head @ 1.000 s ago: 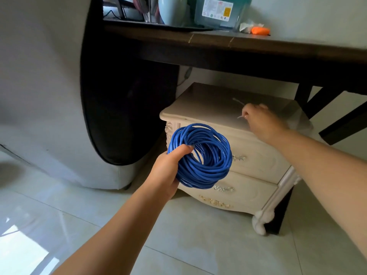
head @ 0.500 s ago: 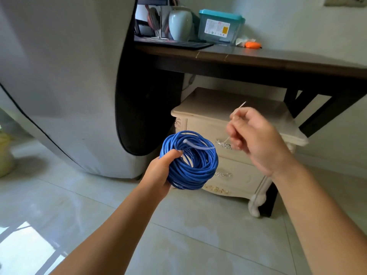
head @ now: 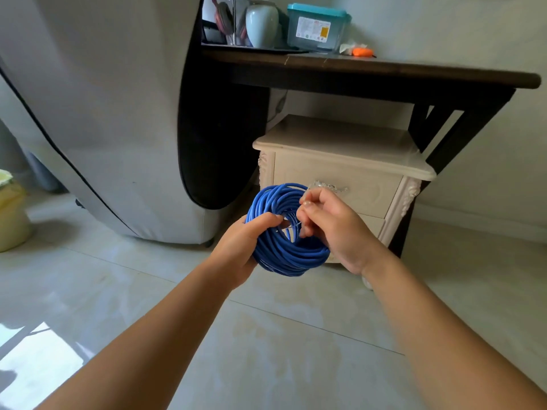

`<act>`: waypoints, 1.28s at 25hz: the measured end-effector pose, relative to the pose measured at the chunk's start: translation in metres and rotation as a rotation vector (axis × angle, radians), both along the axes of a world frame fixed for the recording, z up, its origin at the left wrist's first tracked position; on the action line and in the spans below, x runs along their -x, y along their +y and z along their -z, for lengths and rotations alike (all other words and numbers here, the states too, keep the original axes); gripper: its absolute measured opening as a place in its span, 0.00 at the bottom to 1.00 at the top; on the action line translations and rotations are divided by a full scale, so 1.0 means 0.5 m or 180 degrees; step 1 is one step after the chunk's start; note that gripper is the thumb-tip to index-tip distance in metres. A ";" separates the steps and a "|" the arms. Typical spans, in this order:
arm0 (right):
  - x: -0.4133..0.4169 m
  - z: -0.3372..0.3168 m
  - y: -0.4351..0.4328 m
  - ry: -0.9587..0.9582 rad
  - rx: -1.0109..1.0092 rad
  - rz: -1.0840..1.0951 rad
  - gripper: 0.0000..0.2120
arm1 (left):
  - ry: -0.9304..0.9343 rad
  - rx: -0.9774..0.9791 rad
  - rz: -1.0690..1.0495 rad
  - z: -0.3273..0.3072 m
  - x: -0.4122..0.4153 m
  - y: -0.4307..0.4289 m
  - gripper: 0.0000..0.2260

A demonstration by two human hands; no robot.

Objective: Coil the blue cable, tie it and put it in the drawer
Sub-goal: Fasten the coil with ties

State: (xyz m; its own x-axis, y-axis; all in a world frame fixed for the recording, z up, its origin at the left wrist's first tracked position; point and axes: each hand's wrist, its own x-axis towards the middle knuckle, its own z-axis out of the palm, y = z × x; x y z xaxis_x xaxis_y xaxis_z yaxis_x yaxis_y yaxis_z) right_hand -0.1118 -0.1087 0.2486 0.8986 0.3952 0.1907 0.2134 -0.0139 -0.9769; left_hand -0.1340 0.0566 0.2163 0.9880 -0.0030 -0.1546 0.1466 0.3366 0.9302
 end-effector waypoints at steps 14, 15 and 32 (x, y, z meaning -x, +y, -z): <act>0.014 0.020 0.037 0.0438 -0.0193 -0.0379 0.07 | -0.0409 -0.0680 -0.0273 0.005 0.022 0.022 0.12; 0.012 0.024 0.036 0.0444 -0.0021 -0.0286 0.06 | -0.0489 -0.0821 -0.0380 0.007 0.022 0.022 0.13; 0.028 0.041 0.077 0.0861 -0.1099 0.0161 0.06 | -0.1328 -0.3223 -0.0646 -0.002 0.032 0.005 0.42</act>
State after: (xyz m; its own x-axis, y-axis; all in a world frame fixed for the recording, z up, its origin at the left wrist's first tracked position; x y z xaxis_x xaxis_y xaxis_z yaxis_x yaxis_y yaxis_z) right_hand -0.1257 -0.0705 0.2281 0.9509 0.3038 0.0591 -0.0432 0.3193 -0.9467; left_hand -0.1498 0.0593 0.2170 0.9309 0.1041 0.3502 -0.2134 -0.6232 0.7524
